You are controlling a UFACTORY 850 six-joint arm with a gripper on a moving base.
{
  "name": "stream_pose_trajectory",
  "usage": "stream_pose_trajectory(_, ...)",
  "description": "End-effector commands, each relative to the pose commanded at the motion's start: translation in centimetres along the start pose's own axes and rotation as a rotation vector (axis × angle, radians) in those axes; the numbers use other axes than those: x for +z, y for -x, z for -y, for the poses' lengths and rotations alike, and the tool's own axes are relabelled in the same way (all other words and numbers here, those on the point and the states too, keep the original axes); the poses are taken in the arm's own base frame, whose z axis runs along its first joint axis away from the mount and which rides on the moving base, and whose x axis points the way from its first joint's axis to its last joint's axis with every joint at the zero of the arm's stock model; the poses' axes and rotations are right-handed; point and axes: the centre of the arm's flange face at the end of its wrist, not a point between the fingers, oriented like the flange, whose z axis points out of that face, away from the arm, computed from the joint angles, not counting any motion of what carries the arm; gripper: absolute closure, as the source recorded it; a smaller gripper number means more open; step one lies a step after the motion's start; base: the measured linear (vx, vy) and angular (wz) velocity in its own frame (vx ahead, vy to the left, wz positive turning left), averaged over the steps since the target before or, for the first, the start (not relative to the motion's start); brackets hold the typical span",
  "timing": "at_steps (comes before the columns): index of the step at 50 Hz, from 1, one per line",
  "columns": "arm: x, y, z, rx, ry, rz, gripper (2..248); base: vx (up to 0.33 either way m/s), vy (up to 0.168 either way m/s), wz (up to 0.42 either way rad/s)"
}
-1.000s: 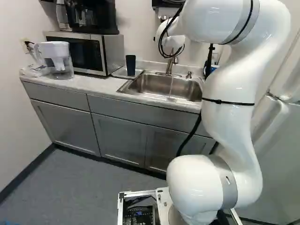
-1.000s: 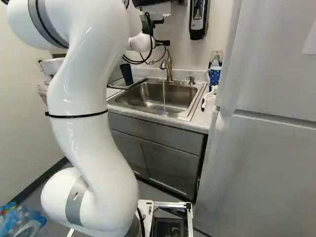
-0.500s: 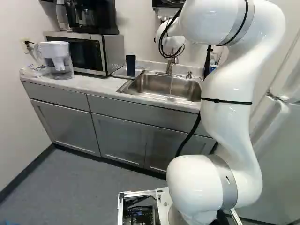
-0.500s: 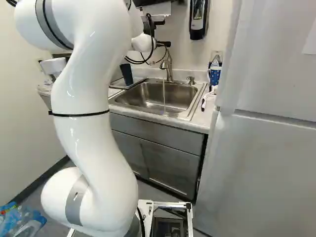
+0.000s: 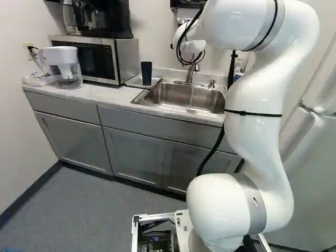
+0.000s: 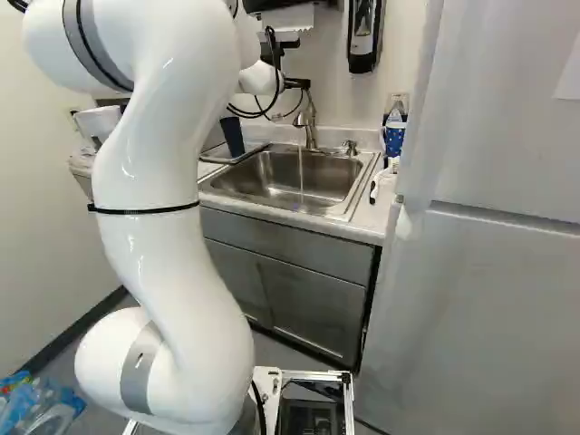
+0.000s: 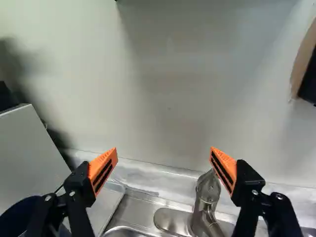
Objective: Rinse the cup and place it in the tray
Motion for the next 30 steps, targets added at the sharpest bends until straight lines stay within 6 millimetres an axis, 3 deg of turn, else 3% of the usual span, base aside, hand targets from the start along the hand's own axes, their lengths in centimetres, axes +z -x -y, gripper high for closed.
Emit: stream_pose_trajectory(30,-0.02,0.53,0.02,0.000,-0.002,0.059,3,0.000,0.000,0.000)
